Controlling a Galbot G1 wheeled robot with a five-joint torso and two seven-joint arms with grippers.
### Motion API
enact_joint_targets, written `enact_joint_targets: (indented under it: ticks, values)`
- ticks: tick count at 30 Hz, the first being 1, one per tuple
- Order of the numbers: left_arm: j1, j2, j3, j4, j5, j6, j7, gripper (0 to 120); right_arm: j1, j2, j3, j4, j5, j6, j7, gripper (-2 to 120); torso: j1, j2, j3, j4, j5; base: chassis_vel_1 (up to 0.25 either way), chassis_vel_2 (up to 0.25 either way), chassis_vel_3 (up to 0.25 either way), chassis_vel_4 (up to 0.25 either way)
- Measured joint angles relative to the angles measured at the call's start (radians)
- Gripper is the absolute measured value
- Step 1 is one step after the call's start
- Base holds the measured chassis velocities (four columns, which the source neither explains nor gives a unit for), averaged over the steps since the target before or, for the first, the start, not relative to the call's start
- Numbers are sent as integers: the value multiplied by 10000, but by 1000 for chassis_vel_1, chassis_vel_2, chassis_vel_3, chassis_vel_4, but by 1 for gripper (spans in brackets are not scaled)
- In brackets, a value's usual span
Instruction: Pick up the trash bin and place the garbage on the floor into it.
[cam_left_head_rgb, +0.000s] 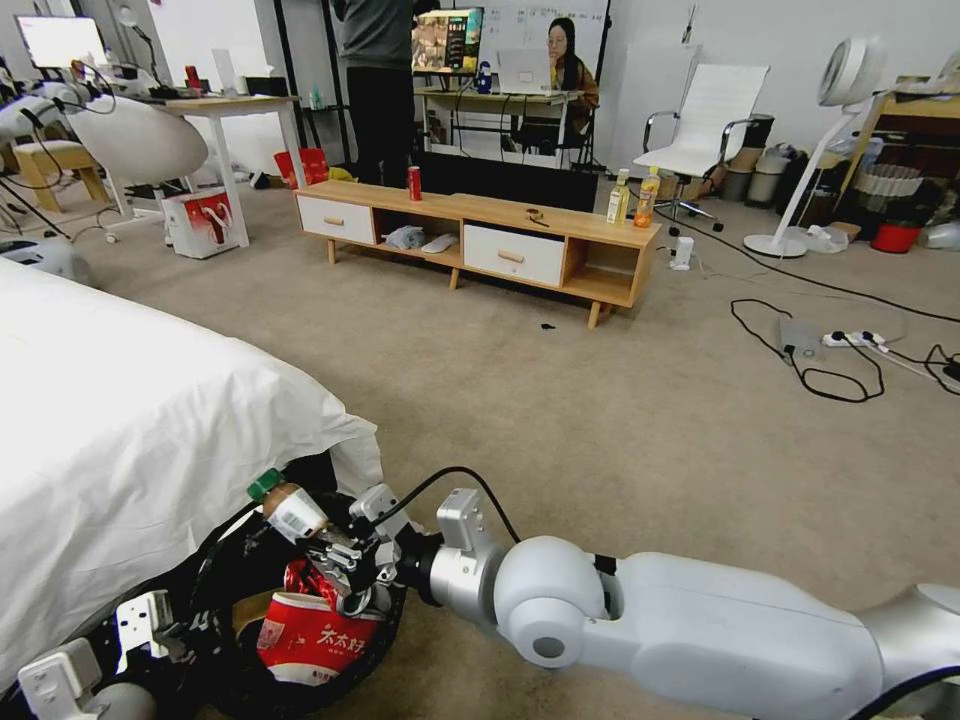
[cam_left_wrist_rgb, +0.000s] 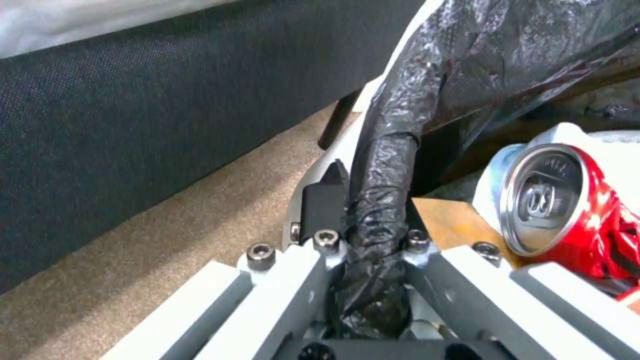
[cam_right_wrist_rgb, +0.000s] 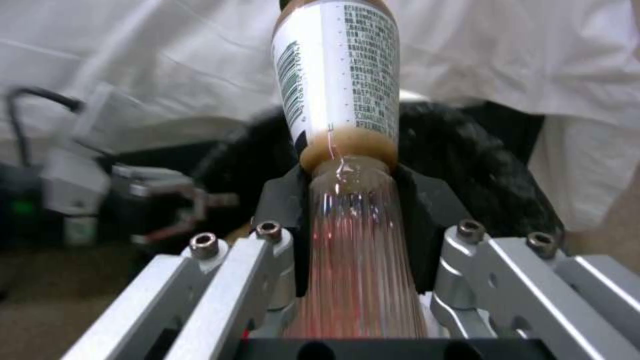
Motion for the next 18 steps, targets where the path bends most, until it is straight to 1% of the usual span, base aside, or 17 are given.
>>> enact_joint_targets:
  ticks: [10, 18]
  values:
    - [24, -47, 6, -1, 27, 0, 20, 1, -287, 337, -178, -614, -410, 64, 8, 25, 1, 0, 0, 0, -1, 0, 0, 0, 0]
    - [11, -53, 29, 66, 38, 0, 52, 1, -519, 1054, -470, -1255, -699, 166, 19, 25, 0, 0, 0, 1, 0, 0, 0, 0, 0]
